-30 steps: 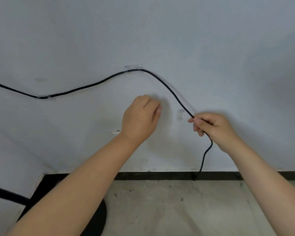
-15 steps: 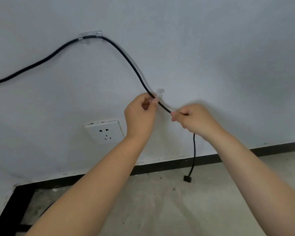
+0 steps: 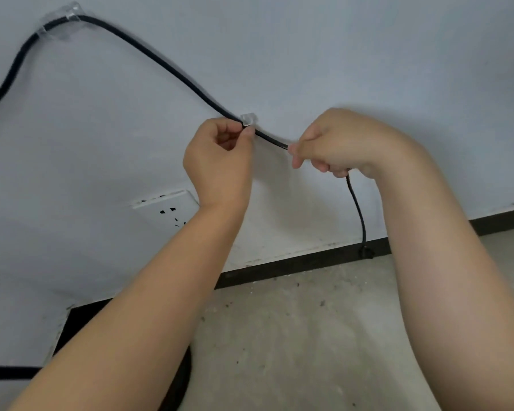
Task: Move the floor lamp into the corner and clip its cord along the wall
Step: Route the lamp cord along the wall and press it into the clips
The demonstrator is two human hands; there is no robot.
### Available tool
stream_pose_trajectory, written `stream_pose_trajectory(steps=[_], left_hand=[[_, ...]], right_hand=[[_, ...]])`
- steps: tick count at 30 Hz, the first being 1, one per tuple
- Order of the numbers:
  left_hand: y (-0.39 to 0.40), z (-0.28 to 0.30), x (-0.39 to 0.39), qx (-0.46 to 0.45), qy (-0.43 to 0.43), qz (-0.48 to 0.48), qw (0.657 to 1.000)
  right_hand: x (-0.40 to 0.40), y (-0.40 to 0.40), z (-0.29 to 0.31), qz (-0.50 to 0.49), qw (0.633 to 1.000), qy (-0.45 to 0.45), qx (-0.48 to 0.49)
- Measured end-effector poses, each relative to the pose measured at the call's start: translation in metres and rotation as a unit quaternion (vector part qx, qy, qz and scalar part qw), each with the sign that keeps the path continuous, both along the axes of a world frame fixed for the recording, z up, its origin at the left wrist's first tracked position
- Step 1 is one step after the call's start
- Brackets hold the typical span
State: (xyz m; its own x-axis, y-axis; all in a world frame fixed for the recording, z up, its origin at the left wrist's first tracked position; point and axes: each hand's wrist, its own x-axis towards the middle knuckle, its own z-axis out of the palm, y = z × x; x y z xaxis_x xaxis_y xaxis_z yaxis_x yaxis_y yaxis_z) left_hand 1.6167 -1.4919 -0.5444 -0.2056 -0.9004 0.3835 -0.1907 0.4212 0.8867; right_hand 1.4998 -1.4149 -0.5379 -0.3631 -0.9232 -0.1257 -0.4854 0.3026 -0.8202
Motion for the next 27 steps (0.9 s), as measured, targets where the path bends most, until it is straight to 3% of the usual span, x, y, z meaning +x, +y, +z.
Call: stream_pose_trajectory(steps=[7,11,15,17,20,27], left_hand=[[-0.006,0.015,0.003,-0.025,-0.006,-0.032,0.999],[-0.011,0.022,0.012,-0.034,-0.036,-0.082,0.995],[-0.019,0.032,0.020,-0.050,-0.088,-0.102,0.990],[-0.020,0.037,0.022,-0.056,-0.113,-0.111,0.986],[-0.022,0.044,0.024,-0.059,-0.149,-0.131,0.978],[-0.032,0.022,0.059,-0.048,-0.196,-0.080,0.976]], right_hand=[[-0.019,-0.001,-0.015,0.031,0.994,-0.082,-0.058],[-0.013,-0.006,-0.040,0.039,0.993,-0.081,-0.082],[0.014,-0.020,-0.070,-0.004,0.988,-0.050,-0.147],[0.027,-0.026,-0.087,-0.037,0.981,-0.076,-0.173],[0.047,-0.032,-0.112,-0.067,0.974,-0.156,-0.148],[0.078,-0.045,-0.130,-0.036,0.978,-0.193,-0.077]])
